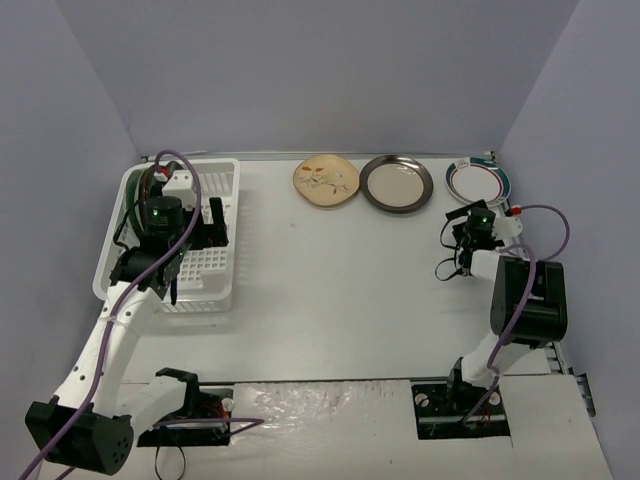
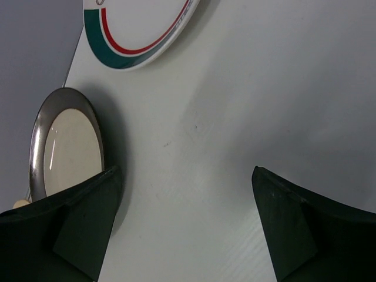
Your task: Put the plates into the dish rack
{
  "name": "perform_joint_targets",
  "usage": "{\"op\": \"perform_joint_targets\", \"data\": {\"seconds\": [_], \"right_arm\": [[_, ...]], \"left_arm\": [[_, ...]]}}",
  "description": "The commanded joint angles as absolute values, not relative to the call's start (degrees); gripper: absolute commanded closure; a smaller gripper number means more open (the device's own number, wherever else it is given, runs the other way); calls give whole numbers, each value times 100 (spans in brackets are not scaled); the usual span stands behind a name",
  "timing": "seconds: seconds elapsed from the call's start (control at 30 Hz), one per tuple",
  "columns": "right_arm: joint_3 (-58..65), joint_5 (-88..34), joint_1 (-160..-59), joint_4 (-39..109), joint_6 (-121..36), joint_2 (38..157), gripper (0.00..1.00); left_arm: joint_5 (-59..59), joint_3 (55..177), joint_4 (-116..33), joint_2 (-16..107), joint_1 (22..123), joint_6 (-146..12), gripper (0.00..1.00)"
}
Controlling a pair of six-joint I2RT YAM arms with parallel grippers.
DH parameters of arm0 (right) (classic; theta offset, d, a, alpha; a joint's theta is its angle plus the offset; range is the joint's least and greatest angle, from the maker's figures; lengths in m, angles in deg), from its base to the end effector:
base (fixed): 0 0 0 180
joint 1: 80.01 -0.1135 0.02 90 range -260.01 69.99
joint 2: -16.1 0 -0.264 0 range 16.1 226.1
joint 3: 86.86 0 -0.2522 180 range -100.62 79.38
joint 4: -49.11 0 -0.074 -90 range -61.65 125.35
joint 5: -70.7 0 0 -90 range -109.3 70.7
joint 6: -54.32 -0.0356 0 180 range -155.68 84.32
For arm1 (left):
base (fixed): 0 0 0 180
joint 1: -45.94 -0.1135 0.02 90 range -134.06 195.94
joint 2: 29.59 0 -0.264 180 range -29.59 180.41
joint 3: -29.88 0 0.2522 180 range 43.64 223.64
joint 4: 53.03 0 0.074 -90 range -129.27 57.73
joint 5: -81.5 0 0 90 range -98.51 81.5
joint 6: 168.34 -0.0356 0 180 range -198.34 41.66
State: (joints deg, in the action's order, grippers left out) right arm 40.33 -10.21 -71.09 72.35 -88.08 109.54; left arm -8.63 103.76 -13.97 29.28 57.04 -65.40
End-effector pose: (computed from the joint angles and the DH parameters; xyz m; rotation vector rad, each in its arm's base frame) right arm 0.3265 -0.0569 0.1802 1.0555 1.5646 0.3736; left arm 0.2230 -0.0437 0.3601 -0.0336 2.0002 -0.2681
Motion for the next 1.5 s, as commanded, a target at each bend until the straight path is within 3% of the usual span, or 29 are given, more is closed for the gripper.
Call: {"op": "perform_joint_targets", "data": {"seconds": [0.0, 0.53, 0.8, 1.07, 1.27, 1.47], "right_arm": [[3275, -404, -7042, 8295, -9384, 11695, 13], [1724, -683, -6556, 8155, -10350, 13298, 22], [1522, -1138, -6285, 8097, -10669, 13874, 32], [1331, -1495, -6178, 8212, -10746, 14293, 54], [1511, -1614, -6110, 8574, -10913, 14348, 84], [1735, -1842, -6043, 9139, -11085, 14235, 100]], "left_arm": [[-1102, 10625, -1787, 2752, 5754, -6373, 3], [-1387, 10605, -1747, 2796, 5752, -6421, 3], [-1368, 10596, -1748, 2844, 5737, -6409, 3], [-1290, 10596, -1764, 2895, 5709, -6401, 3], [-1262, 10585, -1783, 2905, 5693, -6392, 3], [-1193, 10569, -1813, 2910, 5693, -6384, 3]]}}
